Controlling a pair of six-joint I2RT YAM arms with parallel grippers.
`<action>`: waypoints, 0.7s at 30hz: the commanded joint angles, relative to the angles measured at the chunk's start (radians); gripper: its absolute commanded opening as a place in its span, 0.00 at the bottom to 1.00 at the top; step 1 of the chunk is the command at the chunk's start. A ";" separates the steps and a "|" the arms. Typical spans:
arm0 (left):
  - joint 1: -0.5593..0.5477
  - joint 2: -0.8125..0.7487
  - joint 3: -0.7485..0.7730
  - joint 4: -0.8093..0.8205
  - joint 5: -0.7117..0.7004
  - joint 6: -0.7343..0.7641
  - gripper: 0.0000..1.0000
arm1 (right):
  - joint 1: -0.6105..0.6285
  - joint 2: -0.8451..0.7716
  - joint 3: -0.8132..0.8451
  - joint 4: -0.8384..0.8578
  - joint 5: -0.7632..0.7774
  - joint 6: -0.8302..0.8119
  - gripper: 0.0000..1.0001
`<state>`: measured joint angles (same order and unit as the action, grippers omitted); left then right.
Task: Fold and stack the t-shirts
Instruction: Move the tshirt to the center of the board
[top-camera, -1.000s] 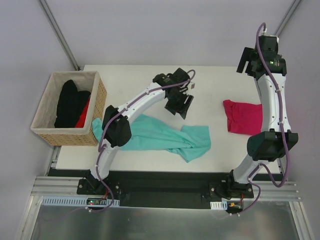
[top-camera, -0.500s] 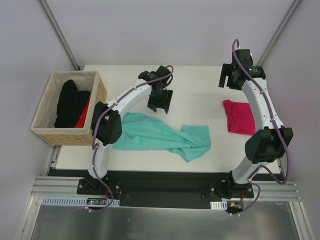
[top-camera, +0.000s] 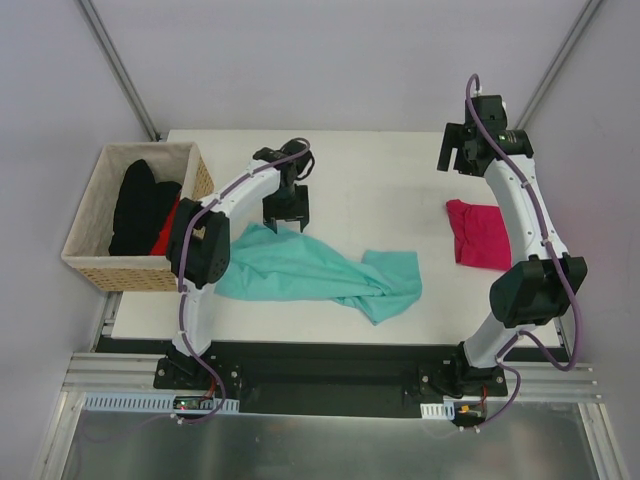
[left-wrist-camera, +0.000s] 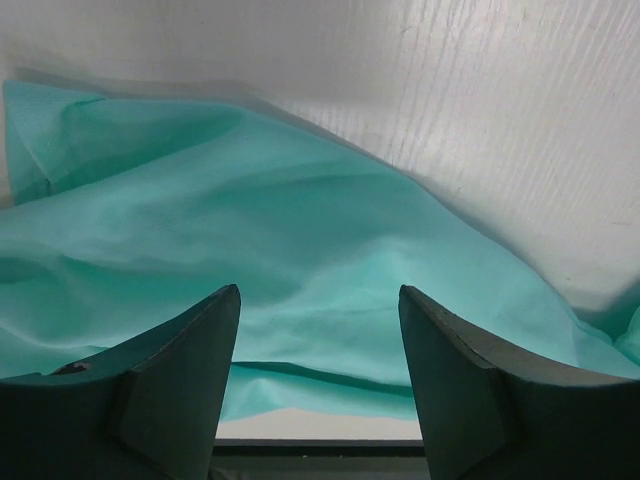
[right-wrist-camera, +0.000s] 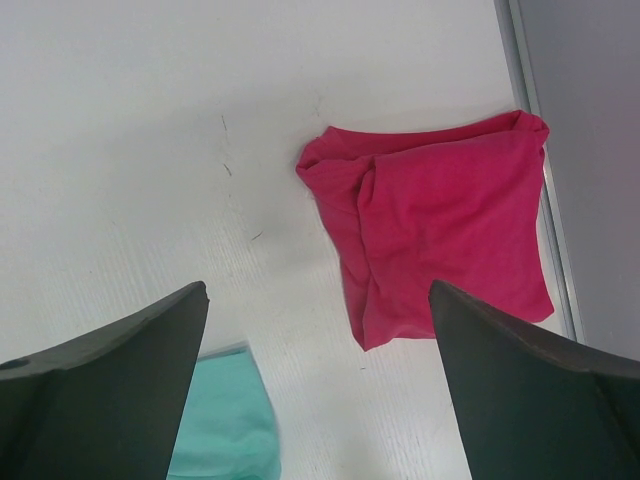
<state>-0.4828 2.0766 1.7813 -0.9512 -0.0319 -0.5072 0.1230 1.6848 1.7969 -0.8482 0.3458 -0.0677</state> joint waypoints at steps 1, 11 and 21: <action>0.039 -0.015 0.042 -0.011 -0.042 -0.030 0.64 | -0.002 -0.030 0.041 0.001 0.005 0.002 0.97; 0.148 0.060 0.052 0.003 -0.026 -0.021 0.64 | -0.002 -0.027 0.064 -0.026 0.042 -0.014 0.97; 0.170 0.119 0.047 0.009 0.012 -0.013 0.57 | -0.002 0.007 0.139 -0.074 0.068 -0.018 0.97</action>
<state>-0.3134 2.1880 1.8099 -0.9291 -0.0307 -0.5137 0.1230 1.6886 1.8809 -0.8940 0.3817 -0.0719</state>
